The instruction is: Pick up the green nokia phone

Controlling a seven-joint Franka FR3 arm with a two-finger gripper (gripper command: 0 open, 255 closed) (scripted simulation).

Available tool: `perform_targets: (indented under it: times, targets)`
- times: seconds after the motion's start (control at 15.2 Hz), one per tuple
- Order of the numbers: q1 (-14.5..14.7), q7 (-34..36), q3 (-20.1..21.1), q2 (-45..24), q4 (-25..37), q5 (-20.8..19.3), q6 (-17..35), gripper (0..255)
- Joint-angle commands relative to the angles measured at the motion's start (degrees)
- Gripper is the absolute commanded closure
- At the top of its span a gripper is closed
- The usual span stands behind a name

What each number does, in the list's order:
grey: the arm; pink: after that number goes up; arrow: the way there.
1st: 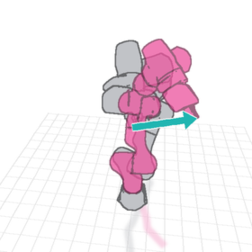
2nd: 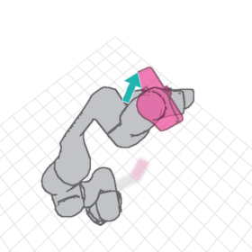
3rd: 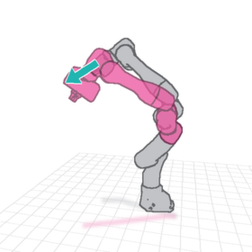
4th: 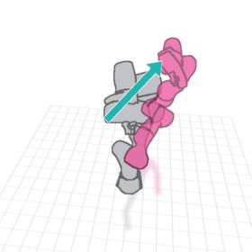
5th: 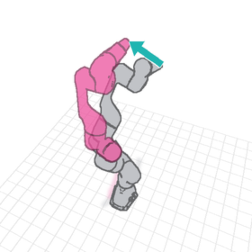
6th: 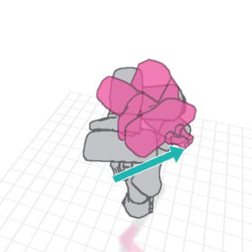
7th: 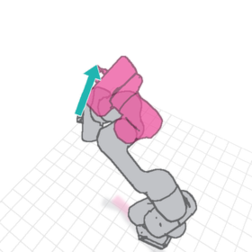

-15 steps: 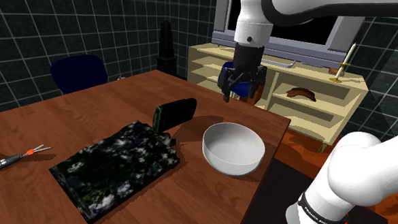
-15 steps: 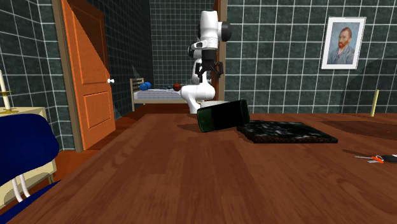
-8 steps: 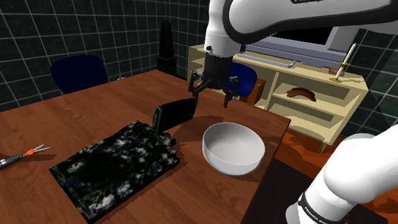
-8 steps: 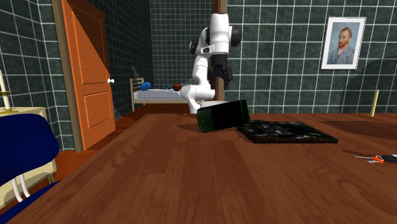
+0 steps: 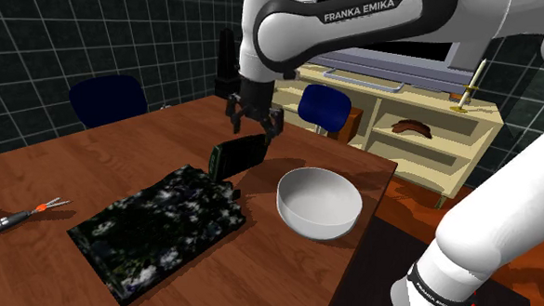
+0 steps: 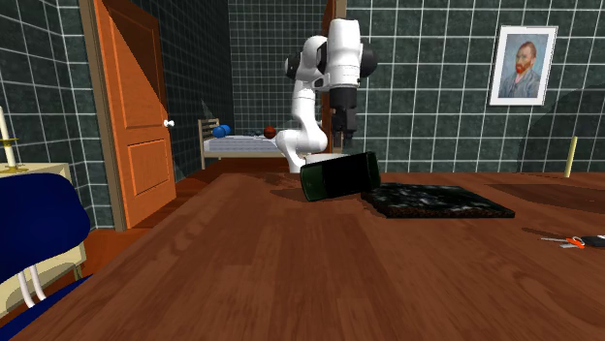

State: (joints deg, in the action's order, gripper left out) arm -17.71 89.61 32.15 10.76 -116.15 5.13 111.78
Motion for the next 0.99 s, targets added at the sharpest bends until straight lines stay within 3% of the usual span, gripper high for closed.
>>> perform_targets:
  times: [0.0,0.13,0.73,0.79,0.92]
  targets:
    - [-1.28,8.58,1.46,-4.09,2.12,-2.75,2.17,0]
    - [-1.78,13.95,1.97,-7.09,4.28,-5.00,2.90,0]
    - [-1.58,14.77,2.16,-8.50,-0.27,-5.95,8.61,0]
    - [-1.60,14.66,2.12,-8.37,-0.41,-5.85,8.65,255]
    - [-1.58,14.70,2.14,-8.38,-0.37,-5.86,8.61,255]
